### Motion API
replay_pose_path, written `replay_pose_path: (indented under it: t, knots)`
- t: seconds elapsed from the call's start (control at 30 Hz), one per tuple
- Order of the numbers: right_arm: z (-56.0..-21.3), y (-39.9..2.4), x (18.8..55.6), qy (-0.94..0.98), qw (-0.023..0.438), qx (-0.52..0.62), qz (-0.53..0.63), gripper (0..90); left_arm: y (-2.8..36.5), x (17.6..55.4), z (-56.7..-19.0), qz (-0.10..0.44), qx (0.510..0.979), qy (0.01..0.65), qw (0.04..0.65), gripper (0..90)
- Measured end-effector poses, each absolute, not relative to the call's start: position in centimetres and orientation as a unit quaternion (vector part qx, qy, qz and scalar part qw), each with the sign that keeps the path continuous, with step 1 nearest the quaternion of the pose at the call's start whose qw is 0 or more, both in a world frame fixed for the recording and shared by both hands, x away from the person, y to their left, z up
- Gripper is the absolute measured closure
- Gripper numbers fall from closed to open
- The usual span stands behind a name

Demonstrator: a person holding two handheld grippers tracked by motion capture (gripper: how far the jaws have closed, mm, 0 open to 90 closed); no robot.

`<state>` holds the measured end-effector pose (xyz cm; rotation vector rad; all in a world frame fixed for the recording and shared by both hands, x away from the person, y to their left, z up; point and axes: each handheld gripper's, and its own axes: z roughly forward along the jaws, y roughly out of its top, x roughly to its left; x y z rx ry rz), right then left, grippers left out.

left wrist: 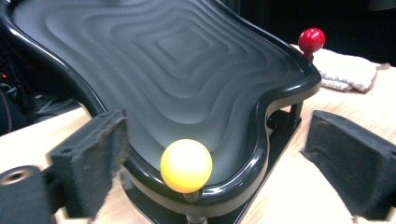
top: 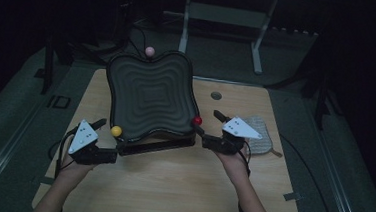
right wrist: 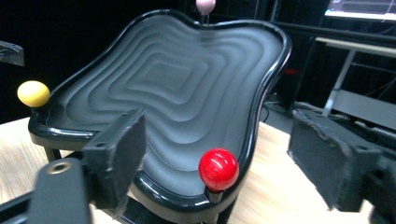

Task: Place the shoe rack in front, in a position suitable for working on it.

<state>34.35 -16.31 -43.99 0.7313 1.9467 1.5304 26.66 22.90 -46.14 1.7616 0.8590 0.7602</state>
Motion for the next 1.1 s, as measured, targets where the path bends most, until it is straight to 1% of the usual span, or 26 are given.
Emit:
replay_pose_path:
  t: [0.03,0.07,0.1,0.13,0.17,0.2,0.27,0.33,0.4,0.43,0.47,0.5,0.53,0.6,0.63,0.7,0.77,0.83,0.93,1.1]
  knots:
    - [-44.1,-16.1,34.6,0.728,0.277,0.27,0.566,25.4,22.9,26.8,-46.3,0.312,0.73,0.355,0.494,15.7]
    - [-44.3,-16.0,34.8,0.731,0.276,0.269,0.563,29.6,22.9,27.0,-46.4,0.311,0.732,0.358,0.489,15.7]
    - [-44.4,-15.9,35.0,0.733,0.274,0.267,0.562,32.7,22.9,27.1,-46.5,0.31,0.733,0.359,0.487,17.7]
    - [-44.6,-15.8,35.2,0.737,0.276,0.265,0.557,34.1,23.0,27.2,-46.7,0.311,0.733,0.361,0.485,21.7]
    - [-44.7,-15.6,35.4,0.742,0.277,0.265,0.55,38.9,23.0,27.4,-46.8,0.309,0.734,0.365,0.483,21.8]
    - [-44.8,-15.6,35.6,0.746,0.272,0.263,0.549,40.6,23.1,27.6,-46.9,0.307,0.735,0.366,0.481,22.2]
    - [-45.2,-15.4,36.0,0.747,0.267,0.27,0.545,40.5,23.1,27.8,-47.1,0.307,0.737,0.366,0.477,27.7]
    - [-45.6,-15.2,36.4,0.749,0.263,0.278,0.541,39.9,23.1,28.2,-47.2,0.304,0.74,0.369,0.473,28.2]
    - [-46.0,-15.0,36.9,0.753,0.26,0.283,0.535,40.0,23.2,28.5,-47.4,0.295,0.741,0.372,0.475,32.9]
    - [-46.2,-14.9,37.1,0.755,0.258,0.285,0.531,40.4,23.2,28.7,-47.5,0.295,0.741,0.375,0.474,33.1]
    - [-46.4,-14.9,37.3,0.757,0.26,0.287,0.527,42.0,23.1,28.8,-47.6,0.292,0.742,0.375,0.473,34.3]
    - [-46.6,-14.8,37.5,0.759,0.254,0.29,0.524,44.2,23.1,28.9,-47.7,0.296,0.745,0.372,0.468,38.7]
    - [-46.8,-14.7,37.7,0.76,0.25,0.293,0.523,44.4,22.9,29.0,-47.9,0.302,0.745,0.373,0.463,40.3]
    - [-47.2,-14.5,38.0,0.765,0.246,0.296,0.517,46.6,22.8,29.1,-48.0,0.297,0.745,0.375,0.466,44.4]
    - [-47.4,-14.4,38.2,0.767,0.246,0.296,0.513,46.7,22.8,29.2,-48.0,0.303,0.743,0.376,0.464,45.7]
    - [-47.6,-14.3,38.5,0.77,0.242,0.297,0.511,52.1,22.7,29.3,-48.1,0.303,0.74,0.379,0.466,49.4]
    - [-47.8,-14.0,38.6,0.771,0.244,0.296,0.509,52.1,22.7,29.4,-48.2,0.306,0.741,0.378,0.463,51.7]
    - [-47.8,-13.9,38.6,0.77,0.245,0.294,0.511,56.2,22.7,29.5,-48.2,0.312,0.741,0.378,0.46,55.6]
    - [-47.7,-13.5,38.5,0.773,0.252,0.287,0.506,59.5,22.7,29.4,-48.3,0.319,0.743,0.372,0.456,56.7]
    - [-47.8,-13.5,38.4,0.772,0.256,0.288,0.505,59.9,22.6,29.3,-48.4,0.319,0.736,0.378,0.462,57.7]
